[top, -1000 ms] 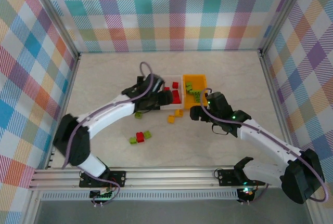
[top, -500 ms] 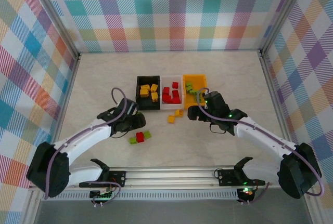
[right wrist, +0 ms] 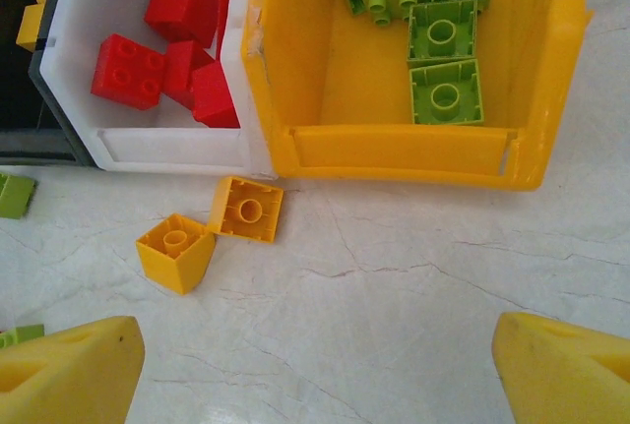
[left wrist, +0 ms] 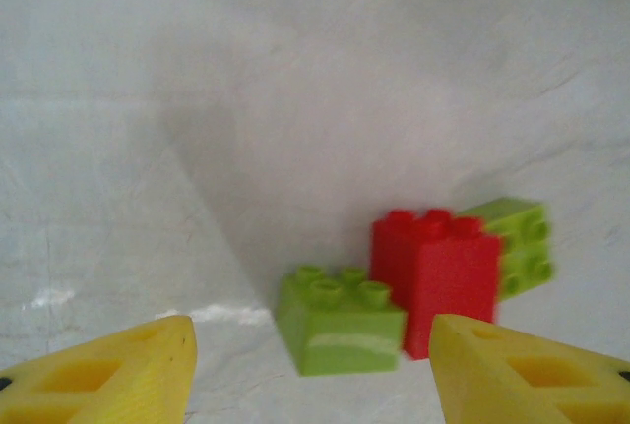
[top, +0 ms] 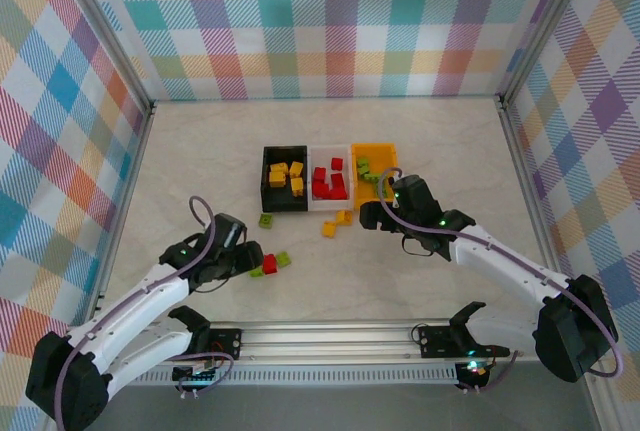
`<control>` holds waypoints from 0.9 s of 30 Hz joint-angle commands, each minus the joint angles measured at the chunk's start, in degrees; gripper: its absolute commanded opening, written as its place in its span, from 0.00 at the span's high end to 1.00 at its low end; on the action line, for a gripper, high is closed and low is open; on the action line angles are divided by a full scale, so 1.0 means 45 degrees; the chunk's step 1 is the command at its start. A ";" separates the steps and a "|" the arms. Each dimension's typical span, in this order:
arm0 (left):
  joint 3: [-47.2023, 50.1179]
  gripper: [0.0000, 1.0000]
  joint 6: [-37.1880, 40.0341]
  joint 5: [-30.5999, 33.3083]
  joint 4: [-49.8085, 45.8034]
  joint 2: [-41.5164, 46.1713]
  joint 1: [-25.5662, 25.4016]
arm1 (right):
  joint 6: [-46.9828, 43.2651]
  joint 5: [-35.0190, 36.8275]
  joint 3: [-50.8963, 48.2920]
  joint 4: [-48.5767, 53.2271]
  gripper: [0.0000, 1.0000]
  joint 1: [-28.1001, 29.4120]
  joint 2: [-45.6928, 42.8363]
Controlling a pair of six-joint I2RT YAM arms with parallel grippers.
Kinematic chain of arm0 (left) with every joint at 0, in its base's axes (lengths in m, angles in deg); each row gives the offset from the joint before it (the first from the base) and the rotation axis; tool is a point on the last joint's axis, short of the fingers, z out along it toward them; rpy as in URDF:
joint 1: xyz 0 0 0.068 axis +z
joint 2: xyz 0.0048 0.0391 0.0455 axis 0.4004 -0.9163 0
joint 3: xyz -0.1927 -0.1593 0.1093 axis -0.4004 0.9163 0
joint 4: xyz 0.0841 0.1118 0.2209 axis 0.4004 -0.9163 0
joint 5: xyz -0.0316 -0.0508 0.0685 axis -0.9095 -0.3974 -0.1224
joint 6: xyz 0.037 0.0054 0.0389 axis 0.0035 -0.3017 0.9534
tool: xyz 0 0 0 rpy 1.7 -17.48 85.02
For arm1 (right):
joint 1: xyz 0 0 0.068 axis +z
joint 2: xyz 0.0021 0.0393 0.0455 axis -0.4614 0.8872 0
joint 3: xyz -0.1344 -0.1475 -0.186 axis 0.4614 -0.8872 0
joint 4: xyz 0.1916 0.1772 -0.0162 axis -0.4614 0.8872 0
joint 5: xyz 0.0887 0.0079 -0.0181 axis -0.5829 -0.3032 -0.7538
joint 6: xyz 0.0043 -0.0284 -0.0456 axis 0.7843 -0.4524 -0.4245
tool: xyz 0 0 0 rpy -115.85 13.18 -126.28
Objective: Sort the legos into containers by color
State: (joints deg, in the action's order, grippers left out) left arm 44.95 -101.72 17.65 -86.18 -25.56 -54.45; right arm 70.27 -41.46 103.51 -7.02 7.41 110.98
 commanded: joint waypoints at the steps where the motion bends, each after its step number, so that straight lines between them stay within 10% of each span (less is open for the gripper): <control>1: 0.0553 0.35 -0.0386 -0.0798 0.0866 -0.0093 -0.0164 | 0.0036 -0.0122 -0.0162 -0.0334 0.08 0.0058 0.0011; 19: 0.0795 0.31 -0.0276 -0.0746 0.1858 -0.0814 -0.0341 | -0.0003 -0.0085 -0.0185 -0.0314 0.08 0.0058 0.0097; 27: 0.0536 0.48 -0.0256 0.0010 0.0687 -0.1530 -0.0351 | -0.0002 -0.0065 -0.0228 -0.0300 0.08 0.0058 0.0069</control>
State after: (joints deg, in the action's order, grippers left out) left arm 47.02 -103.29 14.20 -77.61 -31.25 -55.79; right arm 70.27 -41.46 103.16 -7.35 7.41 111.00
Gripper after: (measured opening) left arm 0.523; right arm 0.924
